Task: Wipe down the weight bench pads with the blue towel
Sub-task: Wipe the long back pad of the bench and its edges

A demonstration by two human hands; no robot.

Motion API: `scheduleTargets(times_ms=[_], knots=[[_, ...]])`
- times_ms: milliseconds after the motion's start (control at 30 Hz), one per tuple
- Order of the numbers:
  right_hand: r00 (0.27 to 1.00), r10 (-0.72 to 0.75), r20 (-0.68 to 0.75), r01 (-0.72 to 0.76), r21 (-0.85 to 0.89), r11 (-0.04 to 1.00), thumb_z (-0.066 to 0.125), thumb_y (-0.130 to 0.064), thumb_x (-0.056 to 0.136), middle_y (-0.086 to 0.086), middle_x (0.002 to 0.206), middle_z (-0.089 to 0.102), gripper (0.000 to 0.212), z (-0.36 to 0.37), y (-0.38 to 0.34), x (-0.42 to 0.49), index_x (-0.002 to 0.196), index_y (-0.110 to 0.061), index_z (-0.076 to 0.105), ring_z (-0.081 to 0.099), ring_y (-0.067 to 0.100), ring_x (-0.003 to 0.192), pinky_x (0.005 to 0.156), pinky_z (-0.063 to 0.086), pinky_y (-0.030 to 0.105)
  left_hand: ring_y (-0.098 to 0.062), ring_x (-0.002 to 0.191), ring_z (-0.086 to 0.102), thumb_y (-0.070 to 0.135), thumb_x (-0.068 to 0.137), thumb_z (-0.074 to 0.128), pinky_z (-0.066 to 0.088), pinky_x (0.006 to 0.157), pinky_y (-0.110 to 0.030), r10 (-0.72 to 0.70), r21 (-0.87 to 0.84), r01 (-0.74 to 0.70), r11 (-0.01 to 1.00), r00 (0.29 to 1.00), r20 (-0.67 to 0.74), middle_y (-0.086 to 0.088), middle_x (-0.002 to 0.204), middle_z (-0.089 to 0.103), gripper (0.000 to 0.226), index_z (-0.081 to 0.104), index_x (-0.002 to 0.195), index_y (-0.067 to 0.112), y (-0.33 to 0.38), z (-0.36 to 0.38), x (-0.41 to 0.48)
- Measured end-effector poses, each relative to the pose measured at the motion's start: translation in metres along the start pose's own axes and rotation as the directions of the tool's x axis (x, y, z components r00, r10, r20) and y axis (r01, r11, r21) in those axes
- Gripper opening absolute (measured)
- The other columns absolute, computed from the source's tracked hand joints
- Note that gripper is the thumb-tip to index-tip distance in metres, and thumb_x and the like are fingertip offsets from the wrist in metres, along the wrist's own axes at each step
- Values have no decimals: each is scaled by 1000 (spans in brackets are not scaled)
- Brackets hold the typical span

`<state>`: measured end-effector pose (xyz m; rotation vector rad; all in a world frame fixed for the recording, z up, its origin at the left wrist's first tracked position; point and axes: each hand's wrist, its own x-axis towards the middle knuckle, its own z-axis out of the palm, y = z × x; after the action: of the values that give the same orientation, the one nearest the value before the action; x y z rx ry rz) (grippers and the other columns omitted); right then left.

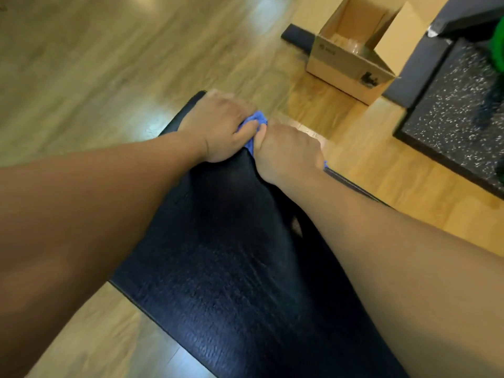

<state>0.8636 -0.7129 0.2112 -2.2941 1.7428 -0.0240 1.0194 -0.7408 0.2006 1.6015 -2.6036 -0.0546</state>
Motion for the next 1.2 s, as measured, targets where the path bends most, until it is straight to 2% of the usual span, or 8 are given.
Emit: scheduleTargets(times_ms=[133, 300, 533, 767, 867, 1000, 1100, 1200], knots=[[1000, 9, -8, -9, 61, 998, 21, -39, 102, 9, 115, 63, 45, 0, 12, -9, 123, -14, 52, 59, 30, 106, 73, 36, 35, -41, 75, 54, 38, 88, 22, 39, 66, -44, 41, 20, -40, 999, 999, -26, -23, 79, 60, 36, 42, 71, 14, 10, -5, 1], [999, -24, -34, 26, 77, 997, 19, -39, 102, 8, 112, 62, 44, 2, 42, -29, 123, -16, 50, 58, 27, 98, 72, 36, 35, -38, 72, 51, 32, 90, 24, 30, 69, -39, -49, 64, 52, 997, 998, -38, -25, 79, 59, 30, 36, 70, 15, 47, -2, -4], [996, 26, -89, -23, 40, 999, 24, -36, 101, 5, 114, 63, 39, -7, 120, -112, 119, -15, 51, 60, 28, 101, 72, 37, 37, -34, 95, 53, 30, 94, 21, 29, 82, -41, -107, 144, 103, 984, 994, 18, -17, 99, 61, 32, 45, 80, 15, 176, 7, 3], [981, 145, -132, -147, -4, 989, 29, -35, 99, 9, 116, 59, 39, -17, 215, -224, 123, -11, 49, 52, 31, 104, 86, 35, 42, -33, 90, 51, 35, 88, 11, 31, 84, -42, -73, 120, 64, 991, 995, 69, -14, 96, 60, 41, 46, 83, 13, 323, 13, 3], [973, 165, -163, -166, 11, 986, 32, -35, 97, 7, 123, 56, 44, -17, 252, -268, 132, -10, 45, 49, 28, 111, 96, 32, 41, -32, 101, 48, 38, 85, 4, 30, 97, -43, -51, 115, 37, 993, 991, 122, -15, 109, 58, 63, 53, 104, 3, 383, 13, -1], [979, 172, -106, -173, -2, 985, 25, -36, 99, 7, 156, 25, 55, -22, 302, -328, 148, -10, 24, 21, 26, 142, 116, 12, 44, -28, 139, 24, 38, 88, 6, 10, 116, -46, -65, 74, 53, 996, 983, 174, -12, 148, 36, 70, 32, 142, 1, 460, 14, -9], [978, 200, -58, -201, -15, 979, 19, -37, 100, 6, 161, 3, 58, -25, 338, -373, 151, -11, 10, -1, 24, 147, 119, -1, 45, -26, 147, 3, 30, 98, 21, 2, 118, -46, -56, 49, 47, 998, 977, 208, -10, 158, 15, 59, 14, 149, 2, 517, 18, -15], [971, 230, -65, -231, -1, 973, 7, -39, 95, 6, 161, -3, 63, -27, 371, -416, 152, -11, 8, -8, 23, 147, 119, -3, 44, -27, 147, -2, 30, 97, 22, 0, 119, -47, -11, 12, 8, 1000, 981, 196, -10, 160, 8, 60, 9, 150, 3, 571, 19, -20]])
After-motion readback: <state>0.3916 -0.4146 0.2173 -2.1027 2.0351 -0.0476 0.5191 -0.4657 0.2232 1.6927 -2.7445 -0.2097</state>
